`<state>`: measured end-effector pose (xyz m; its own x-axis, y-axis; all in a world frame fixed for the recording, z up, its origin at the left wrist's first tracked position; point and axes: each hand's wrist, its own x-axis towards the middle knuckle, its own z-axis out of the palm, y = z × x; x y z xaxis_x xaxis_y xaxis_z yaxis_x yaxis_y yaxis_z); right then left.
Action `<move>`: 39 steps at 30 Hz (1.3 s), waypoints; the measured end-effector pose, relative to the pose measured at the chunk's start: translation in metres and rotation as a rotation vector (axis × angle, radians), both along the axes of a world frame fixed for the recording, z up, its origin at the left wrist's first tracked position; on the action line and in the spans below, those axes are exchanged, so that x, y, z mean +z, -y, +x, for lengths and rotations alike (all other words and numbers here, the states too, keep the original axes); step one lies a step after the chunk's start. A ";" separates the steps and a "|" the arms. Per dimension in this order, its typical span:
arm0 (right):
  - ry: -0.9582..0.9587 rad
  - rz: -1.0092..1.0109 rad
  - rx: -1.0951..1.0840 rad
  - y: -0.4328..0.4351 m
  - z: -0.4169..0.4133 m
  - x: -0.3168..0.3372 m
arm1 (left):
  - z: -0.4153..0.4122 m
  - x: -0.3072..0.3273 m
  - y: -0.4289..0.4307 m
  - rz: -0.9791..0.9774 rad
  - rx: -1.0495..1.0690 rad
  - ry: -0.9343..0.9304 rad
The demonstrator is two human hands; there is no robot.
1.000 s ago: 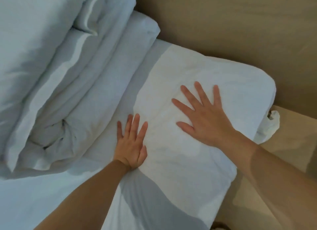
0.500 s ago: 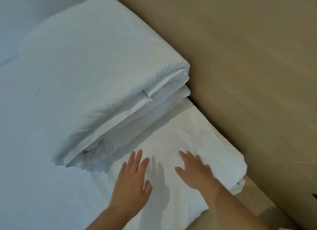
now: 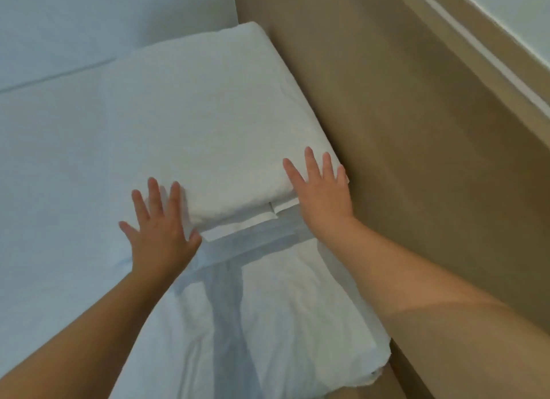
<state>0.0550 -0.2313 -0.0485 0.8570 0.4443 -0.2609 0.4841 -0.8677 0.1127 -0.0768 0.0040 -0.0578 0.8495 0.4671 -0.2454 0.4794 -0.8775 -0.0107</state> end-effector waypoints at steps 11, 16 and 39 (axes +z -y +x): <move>-0.102 -0.264 0.078 -0.001 0.046 0.002 | 0.006 -0.030 -0.005 0.033 0.046 -0.172; -0.405 -0.309 -0.039 -0.014 0.044 0.012 | 0.007 -0.016 -0.019 -0.060 -0.093 -0.299; -0.217 0.078 -0.316 0.002 -0.019 -0.037 | -0.026 -0.023 -0.016 -0.167 0.116 -0.018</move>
<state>0.0362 -0.2330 -0.0857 0.8833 0.1932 -0.4272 0.1973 -0.9797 -0.0350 -0.1028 0.0196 -0.0808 0.7871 0.5133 -0.3420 0.5785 -0.8066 0.1210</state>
